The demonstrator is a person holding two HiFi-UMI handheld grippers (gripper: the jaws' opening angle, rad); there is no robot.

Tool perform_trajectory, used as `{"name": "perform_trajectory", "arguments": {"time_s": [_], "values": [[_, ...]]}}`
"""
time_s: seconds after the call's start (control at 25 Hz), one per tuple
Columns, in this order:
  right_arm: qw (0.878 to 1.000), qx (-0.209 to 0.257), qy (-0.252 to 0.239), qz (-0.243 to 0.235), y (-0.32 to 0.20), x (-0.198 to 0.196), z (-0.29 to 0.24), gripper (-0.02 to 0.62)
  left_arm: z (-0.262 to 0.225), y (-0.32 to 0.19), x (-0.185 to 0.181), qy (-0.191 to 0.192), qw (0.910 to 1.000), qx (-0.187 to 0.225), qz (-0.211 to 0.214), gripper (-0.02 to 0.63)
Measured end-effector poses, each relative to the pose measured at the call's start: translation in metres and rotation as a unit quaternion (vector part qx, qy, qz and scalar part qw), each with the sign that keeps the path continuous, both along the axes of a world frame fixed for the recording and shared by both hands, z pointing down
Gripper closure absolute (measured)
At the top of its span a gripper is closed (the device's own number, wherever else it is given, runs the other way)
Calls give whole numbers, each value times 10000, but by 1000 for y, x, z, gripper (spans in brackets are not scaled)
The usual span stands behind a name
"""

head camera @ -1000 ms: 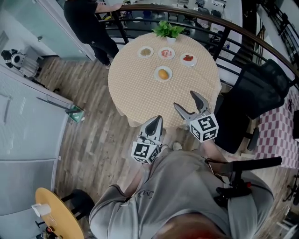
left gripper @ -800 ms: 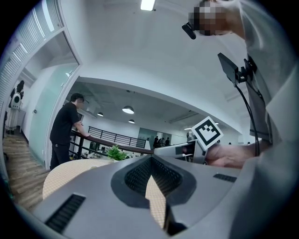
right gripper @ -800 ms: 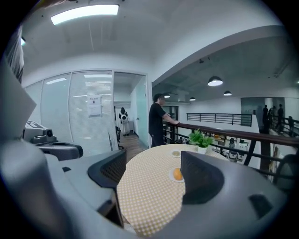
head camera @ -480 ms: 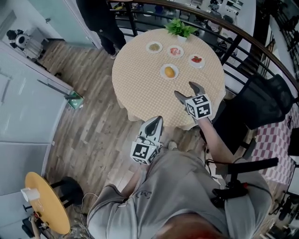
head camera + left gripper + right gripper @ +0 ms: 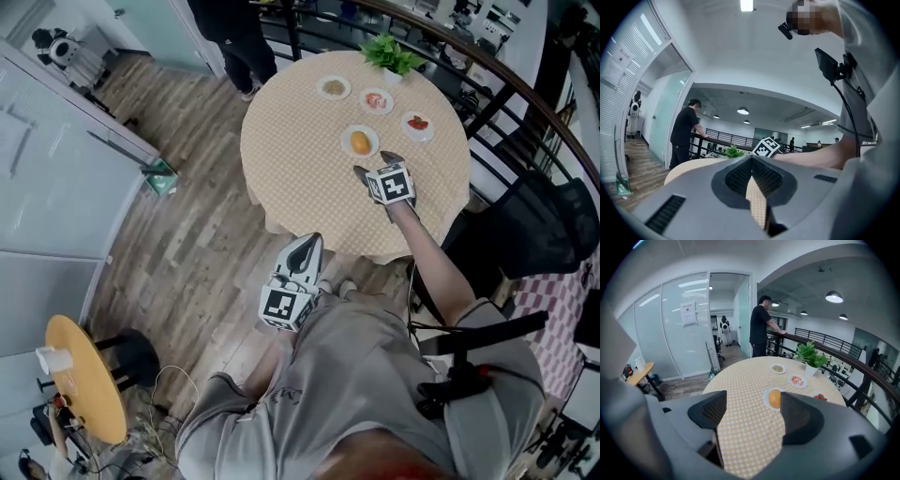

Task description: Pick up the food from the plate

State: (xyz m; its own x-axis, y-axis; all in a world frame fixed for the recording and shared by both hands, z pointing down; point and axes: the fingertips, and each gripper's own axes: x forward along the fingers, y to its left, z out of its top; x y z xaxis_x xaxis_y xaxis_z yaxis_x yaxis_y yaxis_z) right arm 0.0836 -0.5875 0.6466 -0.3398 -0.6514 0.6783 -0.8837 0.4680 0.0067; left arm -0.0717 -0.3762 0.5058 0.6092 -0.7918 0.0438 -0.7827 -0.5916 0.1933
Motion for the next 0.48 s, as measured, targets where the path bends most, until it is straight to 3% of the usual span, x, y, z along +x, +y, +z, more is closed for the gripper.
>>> {"name": "perform_trajectory", "arguments": {"time_s": [0.48], "values": [[9969,-538,566,119,-76,1,81,245,16,3,-35,-98,9972,-234,-700,596]]}}
